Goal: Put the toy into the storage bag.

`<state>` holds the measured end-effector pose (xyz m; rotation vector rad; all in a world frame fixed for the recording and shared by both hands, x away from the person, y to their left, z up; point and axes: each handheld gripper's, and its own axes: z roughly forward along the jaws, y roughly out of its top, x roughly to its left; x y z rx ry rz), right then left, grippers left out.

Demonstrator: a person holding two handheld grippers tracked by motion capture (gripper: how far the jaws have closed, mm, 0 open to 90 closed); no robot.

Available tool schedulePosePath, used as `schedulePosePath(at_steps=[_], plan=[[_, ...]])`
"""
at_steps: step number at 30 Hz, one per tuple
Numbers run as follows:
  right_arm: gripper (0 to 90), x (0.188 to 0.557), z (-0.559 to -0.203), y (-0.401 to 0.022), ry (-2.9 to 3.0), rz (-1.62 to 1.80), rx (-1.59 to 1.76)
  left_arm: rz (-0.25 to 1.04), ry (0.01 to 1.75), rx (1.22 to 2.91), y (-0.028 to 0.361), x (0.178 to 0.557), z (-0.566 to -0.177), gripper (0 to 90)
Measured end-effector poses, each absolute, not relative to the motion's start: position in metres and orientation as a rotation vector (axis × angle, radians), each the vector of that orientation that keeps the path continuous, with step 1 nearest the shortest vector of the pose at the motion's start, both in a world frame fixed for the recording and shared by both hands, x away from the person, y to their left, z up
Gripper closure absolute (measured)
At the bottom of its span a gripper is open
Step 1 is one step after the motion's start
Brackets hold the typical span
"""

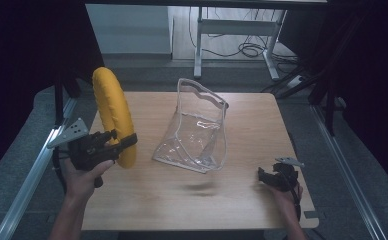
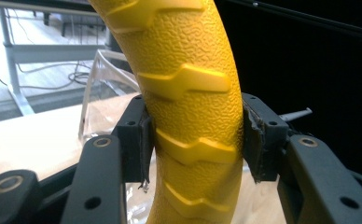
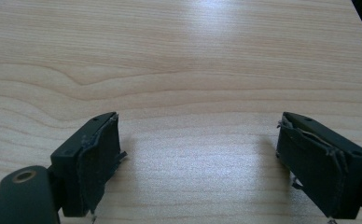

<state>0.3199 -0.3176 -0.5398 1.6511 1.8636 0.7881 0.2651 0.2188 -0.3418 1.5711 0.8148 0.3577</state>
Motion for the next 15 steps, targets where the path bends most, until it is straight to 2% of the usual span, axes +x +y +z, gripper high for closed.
schedulePosePath(at_steps=[15], plan=[[13.9,0.320,-0.540,-0.317,1.862,0.788,1.652,0.361,0.748,1.551,0.183,0.281,-0.326,50.4]])
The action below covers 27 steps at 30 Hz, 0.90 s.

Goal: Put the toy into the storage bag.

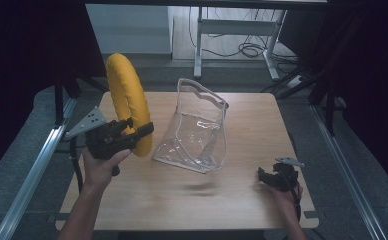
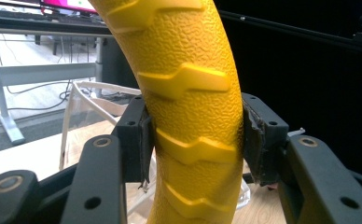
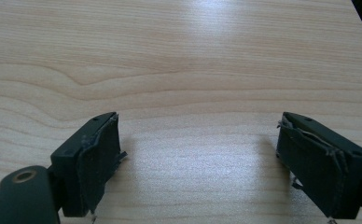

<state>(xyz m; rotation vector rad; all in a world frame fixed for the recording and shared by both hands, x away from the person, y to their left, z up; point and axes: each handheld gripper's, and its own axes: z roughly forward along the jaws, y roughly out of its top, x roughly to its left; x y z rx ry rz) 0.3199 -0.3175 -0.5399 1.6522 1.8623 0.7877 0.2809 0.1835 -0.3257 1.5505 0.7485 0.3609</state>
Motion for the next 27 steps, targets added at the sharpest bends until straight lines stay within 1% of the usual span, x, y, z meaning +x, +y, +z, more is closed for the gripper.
schedulePosePath(at_steps=[14,27], plan=[[13.8,0.320,-0.540,-0.317,1.859,0.792,1.650,0.346,0.717,1.533,0.164,0.291,-0.314,50.3],[13.9,0.320,-0.540,-0.317,1.862,0.784,1.651,0.367,0.687,1.539,0.149,0.294,-0.300,50.3]])
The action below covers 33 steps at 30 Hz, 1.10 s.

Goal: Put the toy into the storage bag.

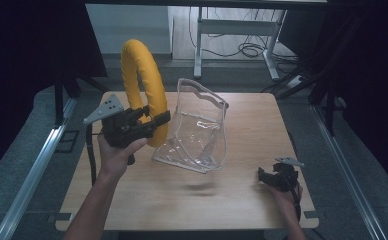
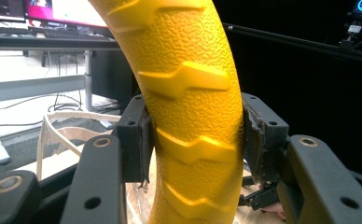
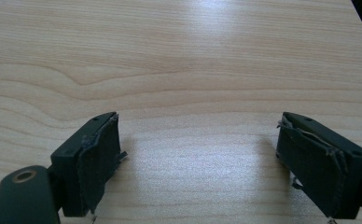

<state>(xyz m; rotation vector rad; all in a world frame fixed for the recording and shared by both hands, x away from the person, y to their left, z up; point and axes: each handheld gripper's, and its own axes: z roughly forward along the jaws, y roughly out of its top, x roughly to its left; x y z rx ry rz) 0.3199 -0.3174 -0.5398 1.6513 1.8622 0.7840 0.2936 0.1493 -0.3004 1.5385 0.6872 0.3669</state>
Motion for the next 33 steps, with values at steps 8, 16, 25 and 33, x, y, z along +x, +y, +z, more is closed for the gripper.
schedulePosePath(at_steps=[8,16,25,33], plan=[[13.9,0.320,-0.540,-0.317,1.860,0.792,1.649,0.374,0.683,1.542,0.143,0.296,-0.297,50.3],[13.9,0.320,-0.540,-0.317,1.863,0.783,1.652,0.381,0.671,1.540,0.135,0.299,-0.291,50.3],[13.9,0.320,-0.540,-0.317,1.862,0.783,1.652,0.376,0.629,1.551,0.115,0.300,-0.280,50.3],[13.9,0.320,-0.540,-0.317,1.863,0.784,1.651,0.366,0.583,1.567,0.096,0.299,-0.270,50.2]])
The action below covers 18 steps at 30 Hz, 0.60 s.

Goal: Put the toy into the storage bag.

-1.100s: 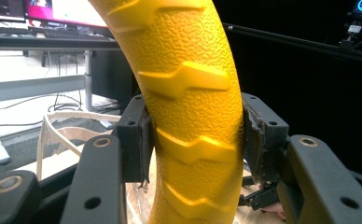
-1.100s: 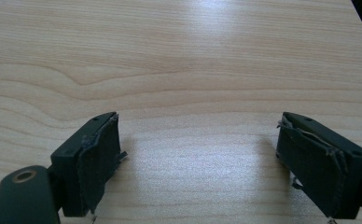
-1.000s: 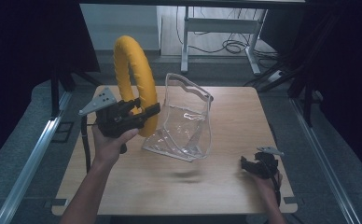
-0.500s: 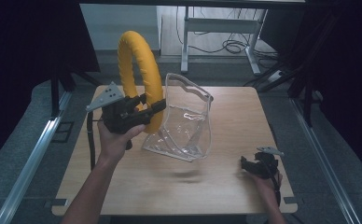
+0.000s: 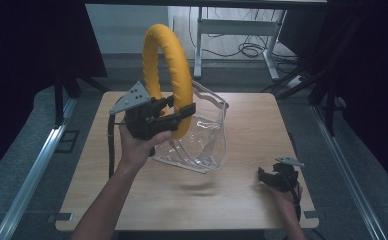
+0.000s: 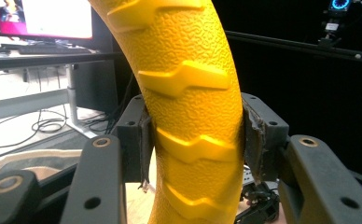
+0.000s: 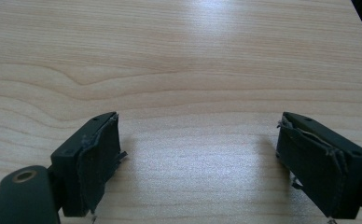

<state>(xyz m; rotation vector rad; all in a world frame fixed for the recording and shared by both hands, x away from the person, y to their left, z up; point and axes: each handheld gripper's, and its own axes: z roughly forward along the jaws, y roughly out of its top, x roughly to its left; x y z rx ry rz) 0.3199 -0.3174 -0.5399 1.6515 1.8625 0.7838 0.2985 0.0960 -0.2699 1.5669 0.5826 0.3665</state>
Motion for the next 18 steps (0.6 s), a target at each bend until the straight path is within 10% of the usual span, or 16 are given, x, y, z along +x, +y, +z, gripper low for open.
schedulePosePath(at_steps=[18], plan=[[13.9,0.320,-0.540,-0.318,1.864,0.783,1.646,0.324,0.508,1.580,0.058,0.297,-0.257,50.2]])
